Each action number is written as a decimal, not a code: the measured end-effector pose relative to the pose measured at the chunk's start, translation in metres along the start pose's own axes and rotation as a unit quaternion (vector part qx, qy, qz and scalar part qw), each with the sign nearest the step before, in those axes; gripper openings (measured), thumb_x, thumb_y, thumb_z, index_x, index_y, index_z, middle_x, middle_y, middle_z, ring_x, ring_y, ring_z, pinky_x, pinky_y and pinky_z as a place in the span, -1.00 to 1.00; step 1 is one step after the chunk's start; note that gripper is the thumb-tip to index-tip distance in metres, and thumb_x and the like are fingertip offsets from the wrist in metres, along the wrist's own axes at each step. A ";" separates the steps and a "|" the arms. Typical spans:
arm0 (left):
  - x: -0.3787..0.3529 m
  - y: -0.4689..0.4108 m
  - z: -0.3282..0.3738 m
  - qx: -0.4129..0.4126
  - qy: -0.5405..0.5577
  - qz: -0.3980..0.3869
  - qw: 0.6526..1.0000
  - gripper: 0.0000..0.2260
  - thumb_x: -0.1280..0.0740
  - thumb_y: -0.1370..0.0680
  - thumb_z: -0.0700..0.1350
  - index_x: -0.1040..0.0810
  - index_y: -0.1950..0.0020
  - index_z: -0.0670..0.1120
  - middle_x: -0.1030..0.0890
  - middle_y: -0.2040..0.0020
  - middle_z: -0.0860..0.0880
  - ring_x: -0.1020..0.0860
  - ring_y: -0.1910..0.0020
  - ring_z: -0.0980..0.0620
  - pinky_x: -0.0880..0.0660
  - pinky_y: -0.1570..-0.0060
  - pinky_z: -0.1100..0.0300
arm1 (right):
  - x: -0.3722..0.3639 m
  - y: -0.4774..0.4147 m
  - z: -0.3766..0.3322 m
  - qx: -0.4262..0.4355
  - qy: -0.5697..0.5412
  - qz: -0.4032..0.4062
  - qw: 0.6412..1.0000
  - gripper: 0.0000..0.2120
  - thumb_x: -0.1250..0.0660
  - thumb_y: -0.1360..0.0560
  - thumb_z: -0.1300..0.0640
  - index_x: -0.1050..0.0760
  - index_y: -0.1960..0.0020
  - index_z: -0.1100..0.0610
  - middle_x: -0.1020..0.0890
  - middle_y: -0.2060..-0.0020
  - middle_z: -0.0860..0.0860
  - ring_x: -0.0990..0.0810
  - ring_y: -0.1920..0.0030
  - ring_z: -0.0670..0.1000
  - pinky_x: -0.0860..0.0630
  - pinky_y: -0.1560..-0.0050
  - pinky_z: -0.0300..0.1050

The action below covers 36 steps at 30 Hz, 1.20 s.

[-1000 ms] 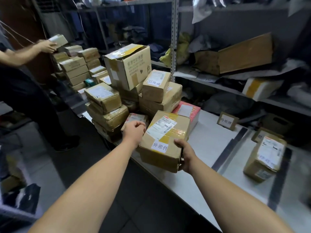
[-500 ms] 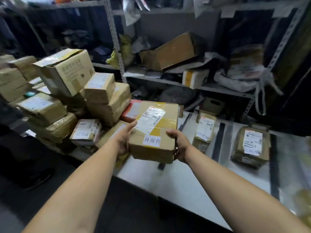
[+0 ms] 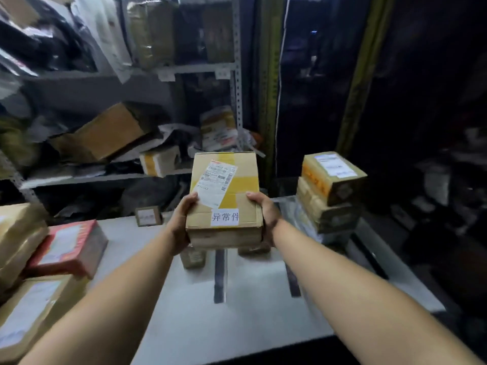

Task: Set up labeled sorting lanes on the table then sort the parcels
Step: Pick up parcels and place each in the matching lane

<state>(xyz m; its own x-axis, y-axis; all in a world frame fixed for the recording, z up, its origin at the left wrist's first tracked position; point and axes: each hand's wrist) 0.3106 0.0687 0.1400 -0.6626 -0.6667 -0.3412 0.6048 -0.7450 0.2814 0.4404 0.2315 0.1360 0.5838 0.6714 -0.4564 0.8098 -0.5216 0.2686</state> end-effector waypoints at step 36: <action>-0.217 0.015 -0.152 0.145 -0.241 -0.196 0.939 0.02 -0.28 -0.15 0.50 -0.20 -0.49 0.01 -0.54 -0.26 -0.21 -0.58 -0.11 -0.22 -0.57 0.11 -0.01 | 0.273 0.180 -0.010 -0.031 0.018 0.186 0.982 -0.48 -0.37 -0.42 -0.23 -0.61 -0.24 0.07 -0.72 -0.05 0.16 -0.69 0.01 0.16 -0.53 -0.07 -0.01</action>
<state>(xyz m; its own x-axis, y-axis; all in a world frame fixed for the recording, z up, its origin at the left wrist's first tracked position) 0.5309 0.2050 0.0818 -0.9747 -0.2194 -0.0430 0.1733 -0.8628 0.4749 0.7461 0.3262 0.0687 0.8406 0.4590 -0.2875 0.5415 -0.7018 0.4628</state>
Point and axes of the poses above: each hand's wrist, its own y-axis away from the middle knuckle, its own x-axis out of the back of the hand, z = x × y
